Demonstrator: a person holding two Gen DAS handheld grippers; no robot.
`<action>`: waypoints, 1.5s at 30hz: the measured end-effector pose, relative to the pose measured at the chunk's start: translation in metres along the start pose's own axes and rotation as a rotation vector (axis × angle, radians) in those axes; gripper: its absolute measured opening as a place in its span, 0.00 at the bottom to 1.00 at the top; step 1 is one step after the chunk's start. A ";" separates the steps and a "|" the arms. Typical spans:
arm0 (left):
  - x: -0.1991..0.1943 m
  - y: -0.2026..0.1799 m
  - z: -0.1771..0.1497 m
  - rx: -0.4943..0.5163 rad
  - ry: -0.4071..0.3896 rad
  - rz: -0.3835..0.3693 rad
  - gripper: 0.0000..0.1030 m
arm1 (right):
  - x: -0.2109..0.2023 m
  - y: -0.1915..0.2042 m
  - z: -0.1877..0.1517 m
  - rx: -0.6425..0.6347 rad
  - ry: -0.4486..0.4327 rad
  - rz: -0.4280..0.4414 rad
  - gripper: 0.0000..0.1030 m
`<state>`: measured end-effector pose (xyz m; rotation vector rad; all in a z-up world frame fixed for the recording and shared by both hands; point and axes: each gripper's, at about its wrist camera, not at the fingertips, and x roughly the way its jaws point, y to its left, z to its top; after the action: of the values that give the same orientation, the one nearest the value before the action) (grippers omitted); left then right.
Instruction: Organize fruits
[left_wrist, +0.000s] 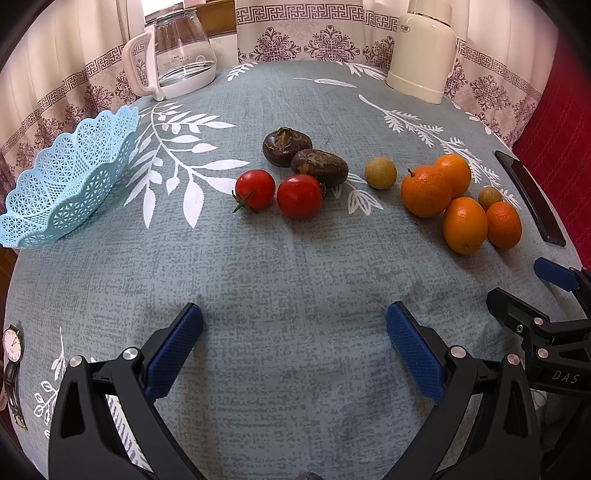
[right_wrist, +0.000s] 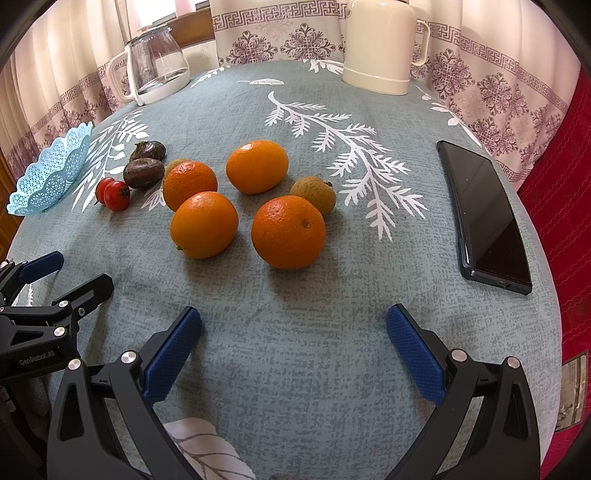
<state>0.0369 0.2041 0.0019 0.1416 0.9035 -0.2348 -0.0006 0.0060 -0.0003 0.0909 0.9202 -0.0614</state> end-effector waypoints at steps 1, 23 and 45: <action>0.000 0.000 0.000 0.000 0.000 0.000 0.98 | 0.000 0.000 0.000 -0.003 0.005 0.002 0.95; -0.016 0.022 0.018 -0.019 -0.059 0.000 0.97 | -0.033 -0.007 0.012 0.043 -0.148 0.045 0.95; 0.014 0.052 0.059 -0.015 -0.068 -0.056 0.78 | -0.015 -0.016 0.017 0.099 -0.113 0.109 0.80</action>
<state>0.1041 0.2390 0.0279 0.0939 0.8418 -0.2832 0.0024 -0.0116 0.0216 0.2271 0.7976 -0.0107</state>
